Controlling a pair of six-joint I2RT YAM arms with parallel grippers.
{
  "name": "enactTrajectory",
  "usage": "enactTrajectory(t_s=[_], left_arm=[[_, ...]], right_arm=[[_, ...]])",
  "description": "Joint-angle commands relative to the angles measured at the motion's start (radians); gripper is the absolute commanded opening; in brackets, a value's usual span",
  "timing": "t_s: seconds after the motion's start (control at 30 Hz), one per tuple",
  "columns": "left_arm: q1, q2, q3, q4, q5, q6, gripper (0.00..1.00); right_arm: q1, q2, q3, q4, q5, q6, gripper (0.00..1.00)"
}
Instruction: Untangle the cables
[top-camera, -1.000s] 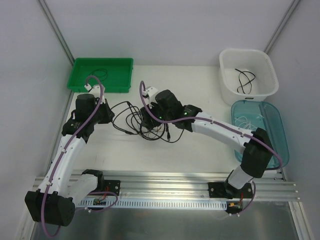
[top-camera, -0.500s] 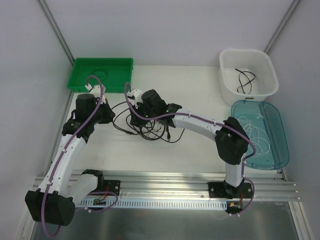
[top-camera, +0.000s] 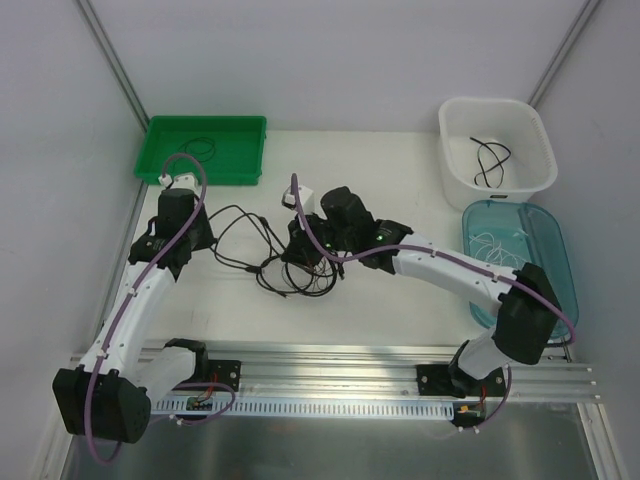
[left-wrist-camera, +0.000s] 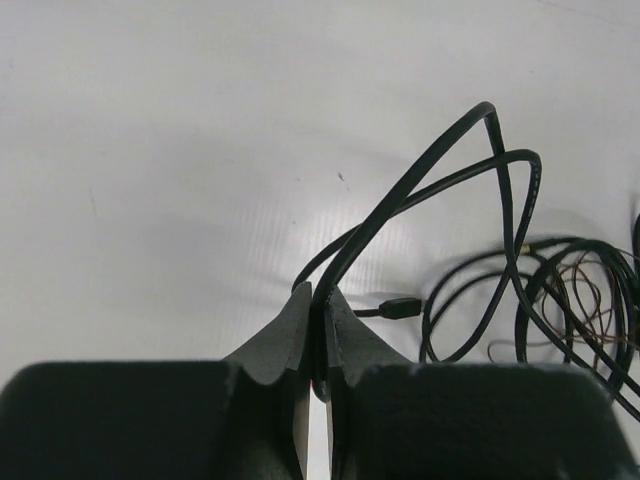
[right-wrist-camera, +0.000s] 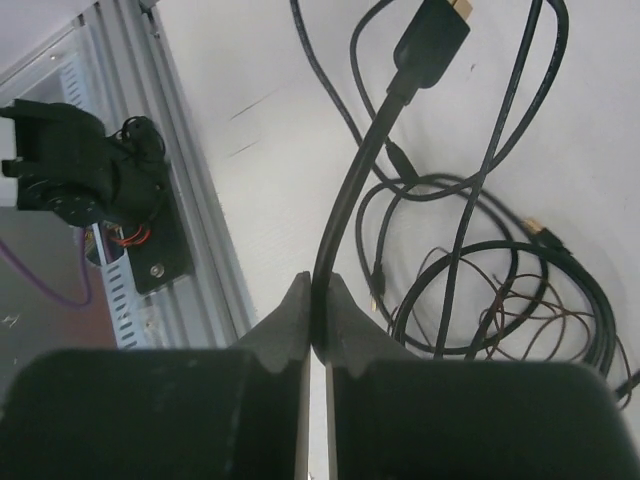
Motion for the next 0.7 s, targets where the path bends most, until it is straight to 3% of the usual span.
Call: enactTrajectory(t_s=[0.0,0.13,0.27,0.37,0.5,0.67], left_arm=[[0.010,-0.011,0.028,-0.016,-0.096,-0.046,0.00],[0.010,-0.042,0.020,-0.012,-0.090,-0.046,0.00],[0.010,-0.064,0.014,0.001,-0.079,-0.044,0.00],[0.010,-0.079,0.009,0.010,-0.084,-0.043,0.00],[0.010,-0.096,0.006,0.021,-0.071,-0.041,0.00],[0.010,-0.105,0.000,0.028,-0.065,-0.040,0.00]], right_arm=[[0.006,-0.079,-0.038,-0.039,-0.041,-0.052,0.01],[0.001,-0.073,-0.100,-0.074,0.063,-0.043,0.03],[-0.023,-0.072,-0.144,-0.094,0.134,-0.014,0.39],[-0.028,-0.092,-0.153,-0.096,0.172,-0.002,0.55],[-0.030,-0.096,-0.147,-0.117,0.249,0.020,0.60],[-0.031,-0.150,-0.173,-0.139,0.520,0.115,0.59]])
